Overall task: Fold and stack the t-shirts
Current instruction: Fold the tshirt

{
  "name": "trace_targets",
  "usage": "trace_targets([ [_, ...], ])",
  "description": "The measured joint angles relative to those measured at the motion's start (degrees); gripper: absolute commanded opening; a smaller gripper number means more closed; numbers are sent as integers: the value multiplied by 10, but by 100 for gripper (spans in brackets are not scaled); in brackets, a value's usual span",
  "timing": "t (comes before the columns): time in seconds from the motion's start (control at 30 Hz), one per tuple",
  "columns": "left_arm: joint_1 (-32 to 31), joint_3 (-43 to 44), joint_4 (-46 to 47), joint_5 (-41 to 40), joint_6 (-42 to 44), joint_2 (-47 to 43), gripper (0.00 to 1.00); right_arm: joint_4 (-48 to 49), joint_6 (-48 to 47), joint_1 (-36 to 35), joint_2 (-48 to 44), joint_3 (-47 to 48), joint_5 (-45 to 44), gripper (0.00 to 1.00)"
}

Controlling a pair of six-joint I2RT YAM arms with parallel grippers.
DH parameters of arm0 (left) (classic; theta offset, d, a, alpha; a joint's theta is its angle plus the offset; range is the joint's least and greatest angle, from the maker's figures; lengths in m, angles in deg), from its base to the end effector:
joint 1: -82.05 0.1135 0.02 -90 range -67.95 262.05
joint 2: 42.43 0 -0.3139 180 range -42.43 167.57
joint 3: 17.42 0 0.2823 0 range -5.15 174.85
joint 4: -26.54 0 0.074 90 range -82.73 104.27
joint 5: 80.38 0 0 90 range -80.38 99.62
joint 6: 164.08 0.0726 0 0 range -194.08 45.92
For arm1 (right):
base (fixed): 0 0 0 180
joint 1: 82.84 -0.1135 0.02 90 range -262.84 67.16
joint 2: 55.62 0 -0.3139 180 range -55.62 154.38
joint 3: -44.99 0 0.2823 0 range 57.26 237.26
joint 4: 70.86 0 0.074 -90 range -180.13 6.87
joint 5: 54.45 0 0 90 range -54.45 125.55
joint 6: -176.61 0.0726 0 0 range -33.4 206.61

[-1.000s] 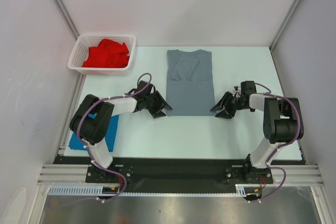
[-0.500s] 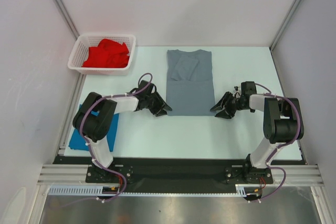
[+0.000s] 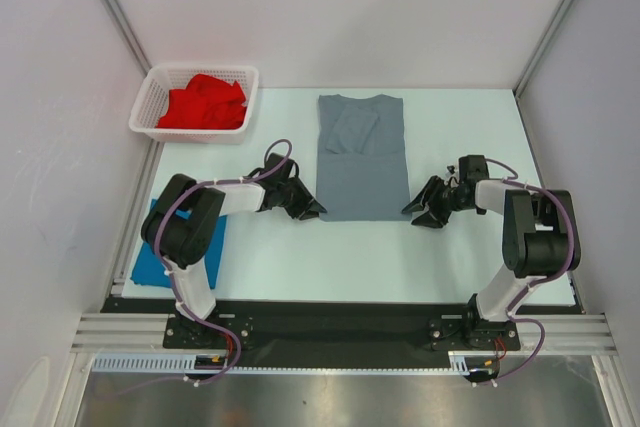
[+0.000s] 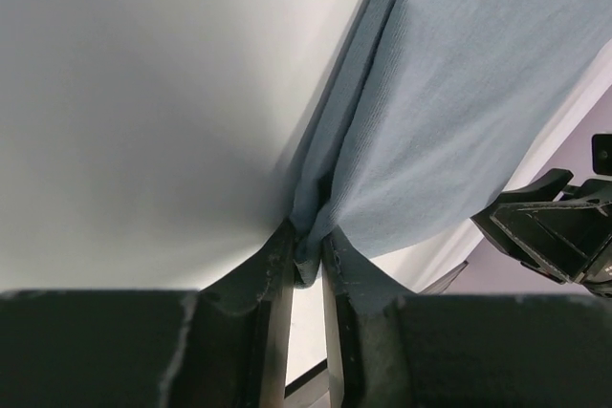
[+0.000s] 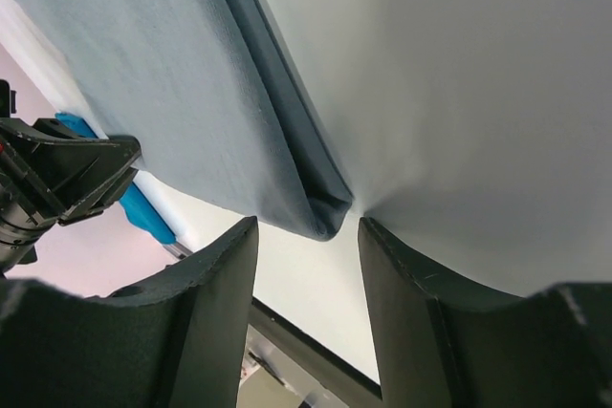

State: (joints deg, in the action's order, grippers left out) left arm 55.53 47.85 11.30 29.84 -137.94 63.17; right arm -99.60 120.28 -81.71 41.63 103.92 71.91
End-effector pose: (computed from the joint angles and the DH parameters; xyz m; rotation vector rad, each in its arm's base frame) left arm 0.3467 -0.2010 0.1159 -0.7503 2.7042 -0.9681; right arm 0.3335 0.0365 0.1279 0.6497 2.6881 1.0267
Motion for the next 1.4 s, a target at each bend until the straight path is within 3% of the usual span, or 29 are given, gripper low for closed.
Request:
trace_targets([
  [0.4,0,0,4,3,10,1,10,1,-7,3,16,9,16,52],
  [0.7,0,0,5,3,14,1,5,6,-2,3,28,15,12,38],
  [0.8,0,0,5,4,15,1,2,10,-3,2,33,15,7,26],
  [0.83,0,0,6,4,16,1,0,11,-3,2,35,16,7,12],
  [0.9,0,0,7,5,23,1,0,14,-7,2,40,17,2,0],
  [1.17,-10,-9,10,-21,71,-17,0,16,-12,-11,30,12,-10,0],
  [1.4,-31,-74,-23,-72,120,-101,0,16,-3,-66,-84,-92,-52,0],
])
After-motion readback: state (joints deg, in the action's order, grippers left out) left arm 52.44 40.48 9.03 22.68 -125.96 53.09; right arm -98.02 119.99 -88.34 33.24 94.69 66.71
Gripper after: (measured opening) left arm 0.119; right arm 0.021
